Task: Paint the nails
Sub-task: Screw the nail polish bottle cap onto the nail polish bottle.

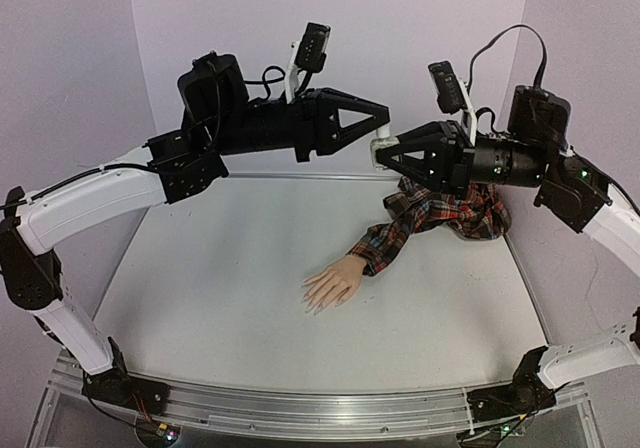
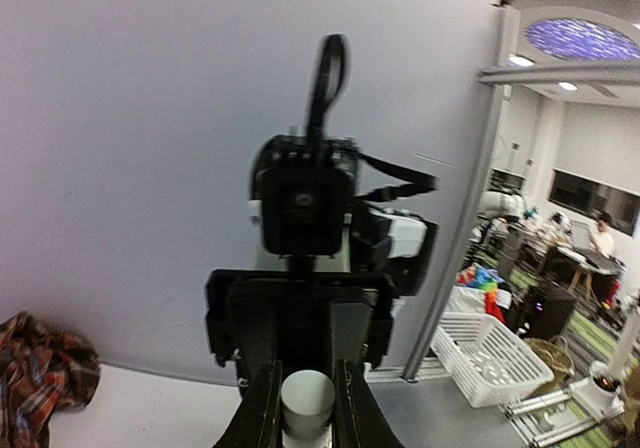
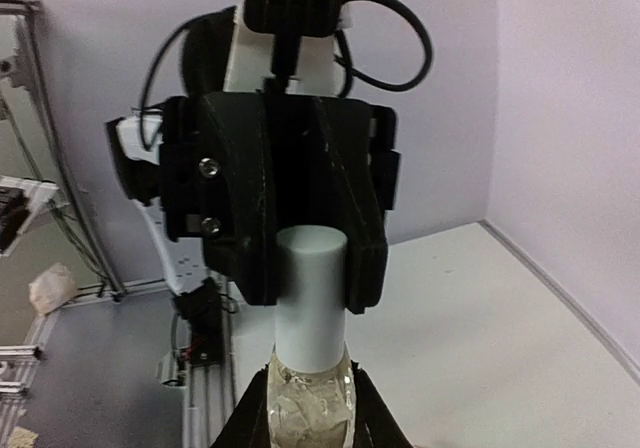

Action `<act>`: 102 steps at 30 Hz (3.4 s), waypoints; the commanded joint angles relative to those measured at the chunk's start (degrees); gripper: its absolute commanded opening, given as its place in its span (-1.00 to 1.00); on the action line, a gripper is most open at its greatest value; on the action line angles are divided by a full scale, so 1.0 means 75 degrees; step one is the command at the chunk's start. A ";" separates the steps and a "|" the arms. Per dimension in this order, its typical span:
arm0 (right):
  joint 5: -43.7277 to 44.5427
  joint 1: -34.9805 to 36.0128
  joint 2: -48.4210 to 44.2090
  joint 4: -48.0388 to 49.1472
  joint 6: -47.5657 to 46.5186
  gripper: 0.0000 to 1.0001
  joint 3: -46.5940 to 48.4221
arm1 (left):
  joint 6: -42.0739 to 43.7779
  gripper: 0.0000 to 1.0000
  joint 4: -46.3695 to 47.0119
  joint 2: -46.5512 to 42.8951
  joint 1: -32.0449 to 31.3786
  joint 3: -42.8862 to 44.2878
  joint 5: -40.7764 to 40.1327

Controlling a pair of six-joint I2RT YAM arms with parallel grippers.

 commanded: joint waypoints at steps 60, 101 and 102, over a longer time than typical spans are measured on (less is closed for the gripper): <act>0.3793 -0.0533 0.1600 0.0034 -0.1442 -1.00 0.1372 | -0.0106 0.18 -0.1188 0.1298 0.0479 0.1926 -0.4626; -0.0250 -0.0481 0.0649 0.0663 -0.0462 -1.00 0.1508 | -0.0829 -1.00 0.0628 0.0176 0.0488 -0.0612 0.1606; -0.0754 -0.0481 0.0606 0.0922 -0.0258 -1.00 0.1518 | -0.1046 -1.00 0.0941 0.0205 0.0485 -0.0661 0.2032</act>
